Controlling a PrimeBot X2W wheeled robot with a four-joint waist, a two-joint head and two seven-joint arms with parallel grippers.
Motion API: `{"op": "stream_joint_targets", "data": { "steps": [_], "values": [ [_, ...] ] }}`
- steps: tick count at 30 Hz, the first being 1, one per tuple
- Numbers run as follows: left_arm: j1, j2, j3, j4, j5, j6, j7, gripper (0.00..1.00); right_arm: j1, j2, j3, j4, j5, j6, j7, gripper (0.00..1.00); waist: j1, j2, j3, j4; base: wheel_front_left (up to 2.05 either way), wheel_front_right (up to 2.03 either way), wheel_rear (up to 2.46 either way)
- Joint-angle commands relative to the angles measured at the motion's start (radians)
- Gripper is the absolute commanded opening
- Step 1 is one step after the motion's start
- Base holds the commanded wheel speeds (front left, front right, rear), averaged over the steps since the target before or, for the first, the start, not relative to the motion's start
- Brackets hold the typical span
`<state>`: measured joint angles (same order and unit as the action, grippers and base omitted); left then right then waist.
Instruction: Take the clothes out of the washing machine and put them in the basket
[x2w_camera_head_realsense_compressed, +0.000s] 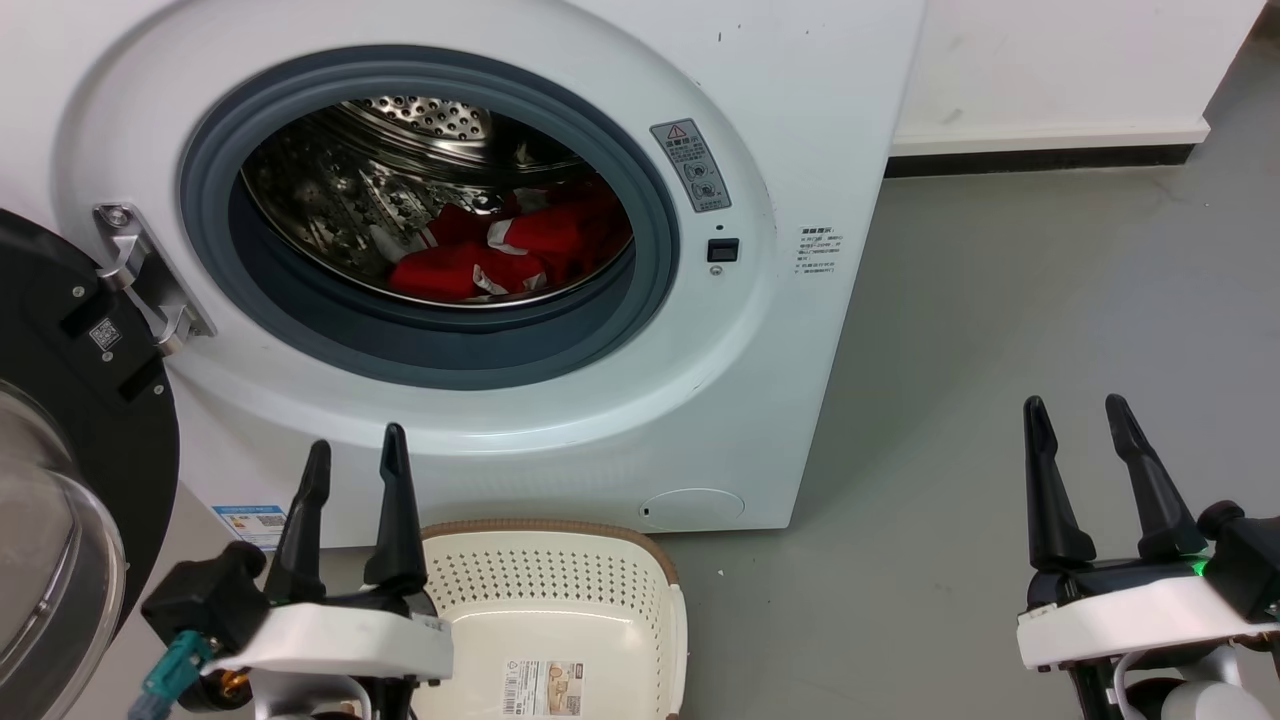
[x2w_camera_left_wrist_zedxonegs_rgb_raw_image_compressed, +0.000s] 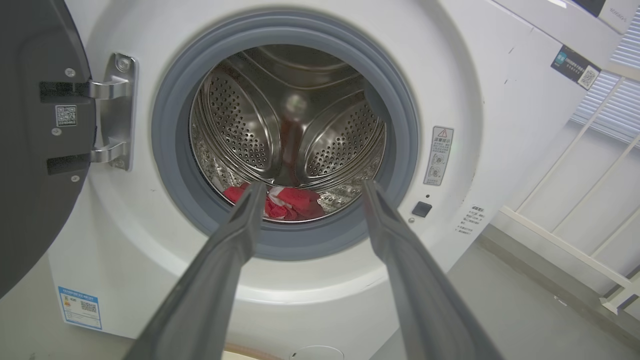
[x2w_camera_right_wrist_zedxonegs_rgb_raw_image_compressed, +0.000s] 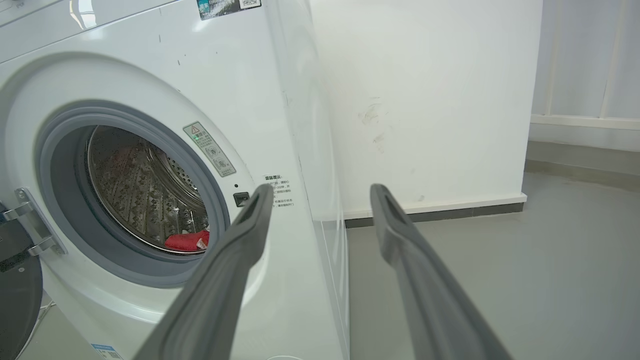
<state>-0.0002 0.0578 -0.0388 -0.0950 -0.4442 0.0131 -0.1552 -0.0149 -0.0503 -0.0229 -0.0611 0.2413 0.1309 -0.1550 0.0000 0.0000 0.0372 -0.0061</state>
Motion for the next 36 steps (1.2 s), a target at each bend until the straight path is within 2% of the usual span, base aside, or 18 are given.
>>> {"op": "stream_joint_targets", "data": {
  "steps": [1,5,9,11,18,24,26,27,28,30,36],
  "values": [
    [0.006,0.010,-0.008,0.007,0.027,-0.002,-0.012,1.00,0.004,0.000,-0.001,-0.014,-0.040,0.000,-0.011,1.00,0.0000,0.0000,0.000,-0.002,0.00,0.00,0.00],
    [0.002,0.026,-0.032,0.011,0.083,0.005,-0.021,1.00,0.013,0.000,-0.004,-0.001,-0.101,0.000,-0.021,1.00,0.0000,0.0000,0.001,-0.006,0.00,0.00,0.00],
    [0.011,0.039,-0.071,0.034,0.108,-0.026,-0.031,1.00,0.018,0.000,-0.011,0.015,-0.141,0.000,-0.031,1.00,0.0000,0.0000,0.002,-0.007,0.00,0.00,0.00],
    [0.009,0.044,-0.077,0.033,0.131,-0.024,-0.035,1.00,0.018,0.000,-0.008,0.012,-0.163,0.000,-0.035,1.00,0.0000,0.0000,0.004,-0.007,0.00,0.00,0.00],
    [0.018,0.061,-0.099,0.013,0.227,0.048,-0.052,1.00,0.024,0.000,0.000,0.009,-0.210,0.000,-0.051,1.00,0.0000,0.0000,0.006,-0.008,0.00,0.00,0.00],
    [0.014,0.098,-0.147,-0.001,0.292,0.128,-0.068,1.00,0.025,0.000,0.006,-0.003,-0.255,0.000,-0.069,1.00,0.0000,0.0000,0.012,-0.009,0.00,0.00,0.00],
    [0.017,0.105,-0.158,0.006,0.294,0.130,-0.071,1.00,0.025,0.000,0.009,-0.006,-0.274,0.000,-0.071,1.00,0.0000,0.0000,0.013,-0.009,0.00,0.00,0.00],
    [0.020,0.106,-0.162,0.013,0.292,0.126,-0.073,1.00,0.025,0.000,0.011,-0.007,-0.284,0.000,-0.074,1.00,0.0000,0.0000,0.015,-0.010,0.00,0.00,0.00],
    [0.023,0.097,-0.168,0.025,0.277,0.094,-0.080,1.00,0.026,0.000,0.015,-0.010,-0.309,0.000,-0.078,1.00,0.0000,0.0000,0.019,-0.009,0.00,0.00,0.00],
    [0.025,0.083,-0.160,0.024,0.263,0.058,-0.083,1.00,0.027,0.000,0.016,-0.012,-0.316,0.000,-0.083,1.00,0.0000,0.0000,0.022,-0.007,0.00,0.00,0.00],
    [0.034,0.033,-0.065,0.022,0.257,-0.027,-0.095,1.00,0.033,0.001,0.000,-0.005,-0.305,0.000,-0.094,1.00,0.0000,0.0000,0.028,-0.004,0.00,0.00,0.00]
  ]
}}
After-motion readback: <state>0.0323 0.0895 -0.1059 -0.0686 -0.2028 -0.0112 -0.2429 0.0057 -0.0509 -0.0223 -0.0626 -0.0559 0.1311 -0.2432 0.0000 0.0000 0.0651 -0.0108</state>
